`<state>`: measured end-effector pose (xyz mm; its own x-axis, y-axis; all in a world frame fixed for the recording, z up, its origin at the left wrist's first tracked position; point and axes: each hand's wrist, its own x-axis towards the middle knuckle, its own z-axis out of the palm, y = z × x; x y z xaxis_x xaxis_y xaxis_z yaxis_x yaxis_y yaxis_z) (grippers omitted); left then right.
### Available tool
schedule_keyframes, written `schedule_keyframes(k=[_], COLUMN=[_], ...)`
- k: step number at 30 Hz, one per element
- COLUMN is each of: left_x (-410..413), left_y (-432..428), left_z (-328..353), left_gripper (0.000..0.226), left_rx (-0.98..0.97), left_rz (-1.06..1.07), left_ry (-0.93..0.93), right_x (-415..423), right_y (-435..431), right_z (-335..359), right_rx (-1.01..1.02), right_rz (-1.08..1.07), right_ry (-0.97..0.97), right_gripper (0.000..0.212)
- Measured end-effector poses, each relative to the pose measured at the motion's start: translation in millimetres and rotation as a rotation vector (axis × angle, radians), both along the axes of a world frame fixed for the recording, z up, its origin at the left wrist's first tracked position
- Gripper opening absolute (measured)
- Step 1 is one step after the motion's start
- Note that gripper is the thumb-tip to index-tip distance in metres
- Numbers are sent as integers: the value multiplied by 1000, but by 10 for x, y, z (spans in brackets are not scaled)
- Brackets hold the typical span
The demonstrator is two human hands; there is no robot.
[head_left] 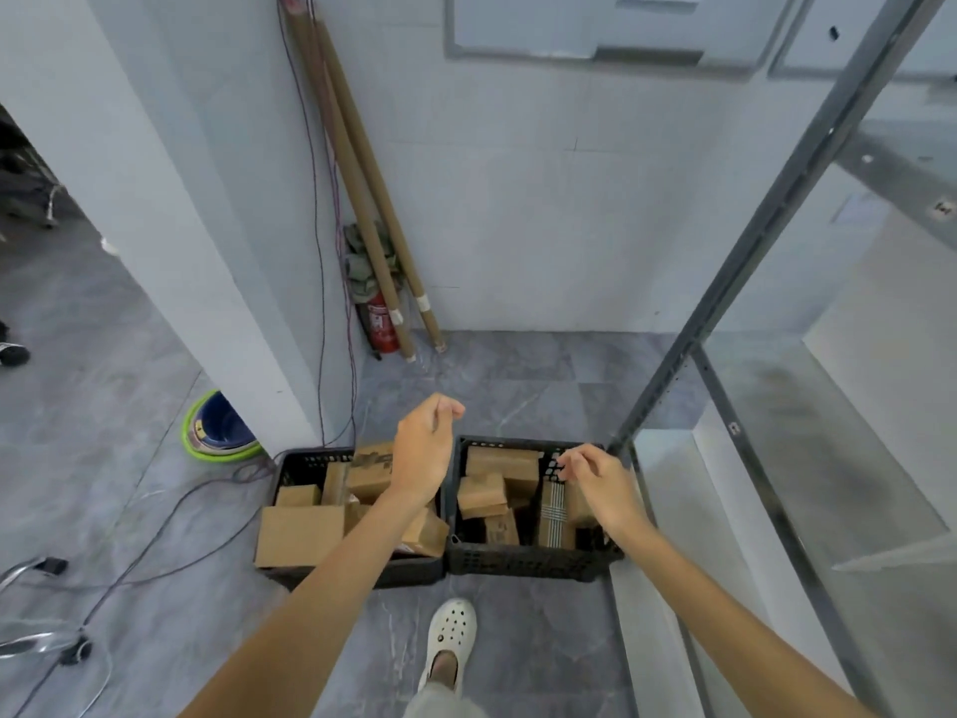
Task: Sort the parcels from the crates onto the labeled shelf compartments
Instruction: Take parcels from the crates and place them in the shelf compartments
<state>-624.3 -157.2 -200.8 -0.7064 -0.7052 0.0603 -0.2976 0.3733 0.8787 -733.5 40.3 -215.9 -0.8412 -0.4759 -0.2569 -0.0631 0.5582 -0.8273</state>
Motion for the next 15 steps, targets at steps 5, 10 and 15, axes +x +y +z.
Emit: schedule_keyframes(k=[5, 10, 15], left_x=[-478, -915, -1223], left_y=[-518, -895, -1040], left_z=[-263, -473, -767], left_gripper=[30, 29, 31], left_rx=[45, 52, 86], left_rz=[-44, -77, -140], left_ry=[-111, -202, -264], right_x=[-467, -791, -1073], right_y=[-586, -969, -1123], right_z=[-180, -464, -888], right_rx=[68, 63, 122], right_rz=[-3, -86, -149], right_ry=[-127, -236, -326], right_gripper=[27, 26, 28])
